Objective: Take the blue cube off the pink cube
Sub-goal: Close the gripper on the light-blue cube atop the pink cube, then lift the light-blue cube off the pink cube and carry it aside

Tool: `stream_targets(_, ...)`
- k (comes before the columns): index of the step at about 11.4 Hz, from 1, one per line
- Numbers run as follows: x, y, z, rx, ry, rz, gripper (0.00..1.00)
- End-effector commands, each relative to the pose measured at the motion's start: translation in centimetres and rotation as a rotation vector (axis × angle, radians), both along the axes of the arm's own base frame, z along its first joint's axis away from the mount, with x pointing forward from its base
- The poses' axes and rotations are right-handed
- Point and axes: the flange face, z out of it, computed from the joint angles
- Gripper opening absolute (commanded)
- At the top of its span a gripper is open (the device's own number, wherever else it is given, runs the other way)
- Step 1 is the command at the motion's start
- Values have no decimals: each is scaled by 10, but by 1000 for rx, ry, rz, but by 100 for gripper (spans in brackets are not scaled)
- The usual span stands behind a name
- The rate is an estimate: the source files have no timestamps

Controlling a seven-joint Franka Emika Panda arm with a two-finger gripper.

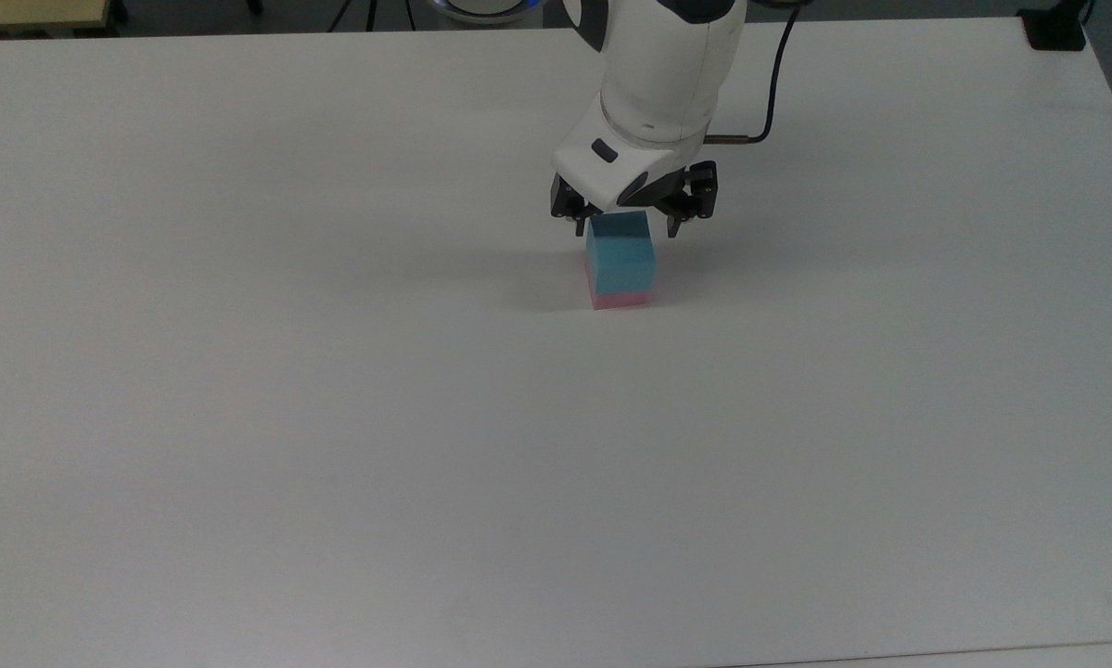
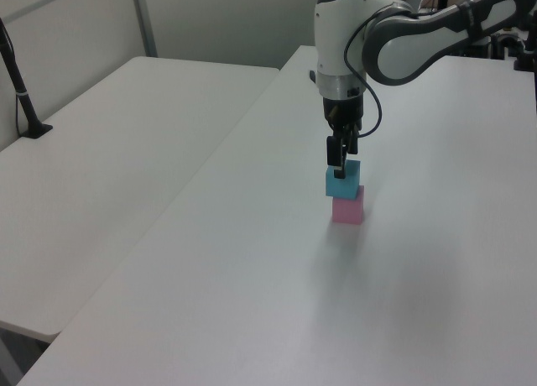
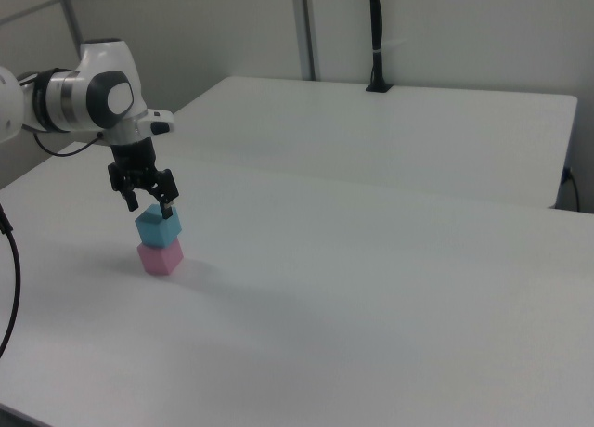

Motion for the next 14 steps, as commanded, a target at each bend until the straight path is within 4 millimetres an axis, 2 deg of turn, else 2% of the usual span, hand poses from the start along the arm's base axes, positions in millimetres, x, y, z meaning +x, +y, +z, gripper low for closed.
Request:
stream_targets(1,0,3,-4,-40,-23,-29,100)
stream_targets(4,0,3,-7,-59,-26,-30,96)
stream_targets(6,-1,6,-10,-59,-22,-27,82)
stream_targets(7,-6,21,-11,-57,-17,-8,77)
stream_targets(8,-8,26,-10,-55,-20,-20,71)
stream_targets(9,-9,27,-11,-57,-14,-25,57)
stream_targets(11,-10,22,0,-58,-16,-29,50)
stream_targets(14,-19,-10,37,-76,11,-20,50)
